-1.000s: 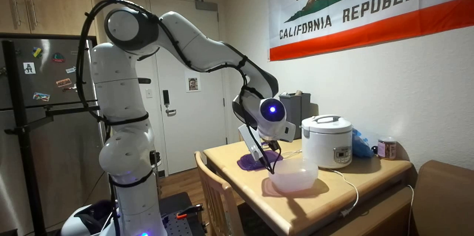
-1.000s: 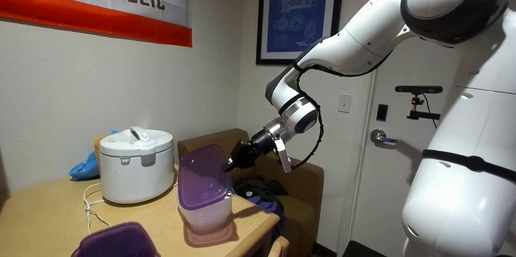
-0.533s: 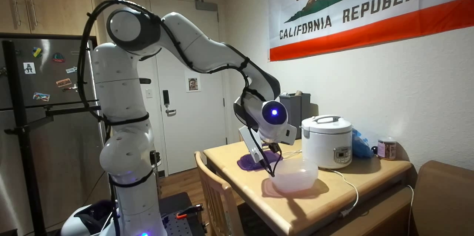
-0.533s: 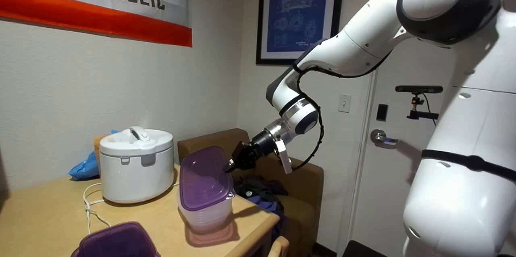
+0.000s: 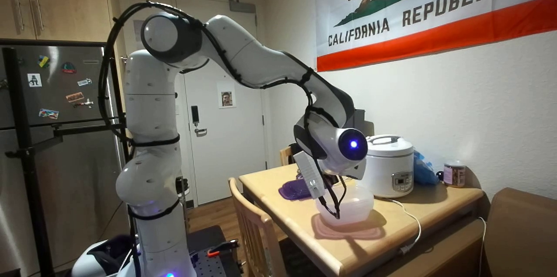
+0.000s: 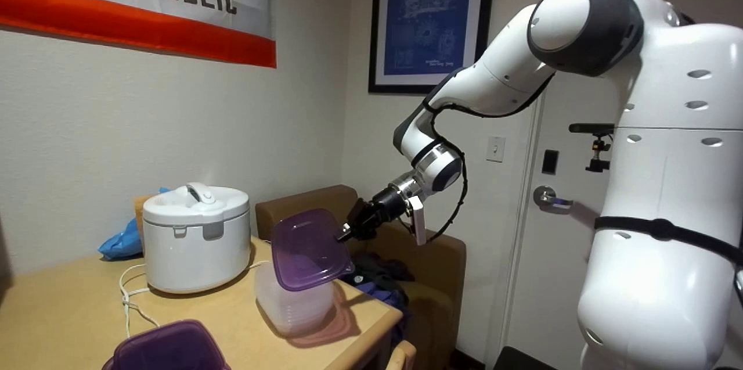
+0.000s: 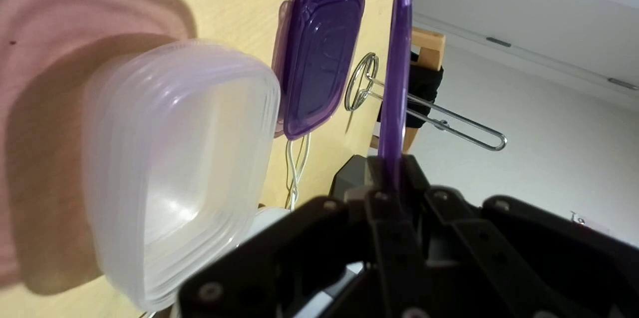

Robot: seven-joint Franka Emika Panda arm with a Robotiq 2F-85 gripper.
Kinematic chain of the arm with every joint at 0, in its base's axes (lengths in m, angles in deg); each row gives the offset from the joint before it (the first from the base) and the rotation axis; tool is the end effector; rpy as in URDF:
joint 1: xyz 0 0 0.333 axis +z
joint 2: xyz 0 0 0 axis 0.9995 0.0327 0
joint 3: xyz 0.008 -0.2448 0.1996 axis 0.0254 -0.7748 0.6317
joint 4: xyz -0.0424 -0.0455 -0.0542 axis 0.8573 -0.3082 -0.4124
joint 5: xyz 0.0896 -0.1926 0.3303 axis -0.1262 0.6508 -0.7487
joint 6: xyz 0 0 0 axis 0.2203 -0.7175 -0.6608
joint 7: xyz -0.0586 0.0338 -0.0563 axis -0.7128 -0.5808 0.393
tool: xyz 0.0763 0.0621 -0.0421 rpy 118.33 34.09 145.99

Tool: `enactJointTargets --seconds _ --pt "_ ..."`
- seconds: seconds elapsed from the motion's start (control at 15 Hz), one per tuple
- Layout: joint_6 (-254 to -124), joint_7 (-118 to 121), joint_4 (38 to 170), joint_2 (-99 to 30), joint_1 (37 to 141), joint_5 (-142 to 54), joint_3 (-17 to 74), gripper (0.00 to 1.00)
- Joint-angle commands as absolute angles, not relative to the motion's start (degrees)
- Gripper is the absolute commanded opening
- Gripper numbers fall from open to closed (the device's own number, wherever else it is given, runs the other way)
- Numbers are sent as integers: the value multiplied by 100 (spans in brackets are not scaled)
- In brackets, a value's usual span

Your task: Take one purple lid and put them on the clear bowls

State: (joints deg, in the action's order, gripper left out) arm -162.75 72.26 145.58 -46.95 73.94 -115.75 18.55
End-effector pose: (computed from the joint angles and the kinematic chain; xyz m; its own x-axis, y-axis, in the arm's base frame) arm 0.4567 -0.1629 0.3068 0.9202 -0.2421 0.3075 0.1294 -0.5534 -0.8228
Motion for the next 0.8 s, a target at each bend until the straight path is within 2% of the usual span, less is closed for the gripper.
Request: enactJointTargets --seconds 0.0,0.47,0.73 --pt "-15888 6972 13981 -4239 7308 -11388 1786 2" --pt "-15356 6475 13072 -3326 7291 -11517 1892 2" --pt "-15554 6190 12823 -2853 7289 -11737 1976 2"
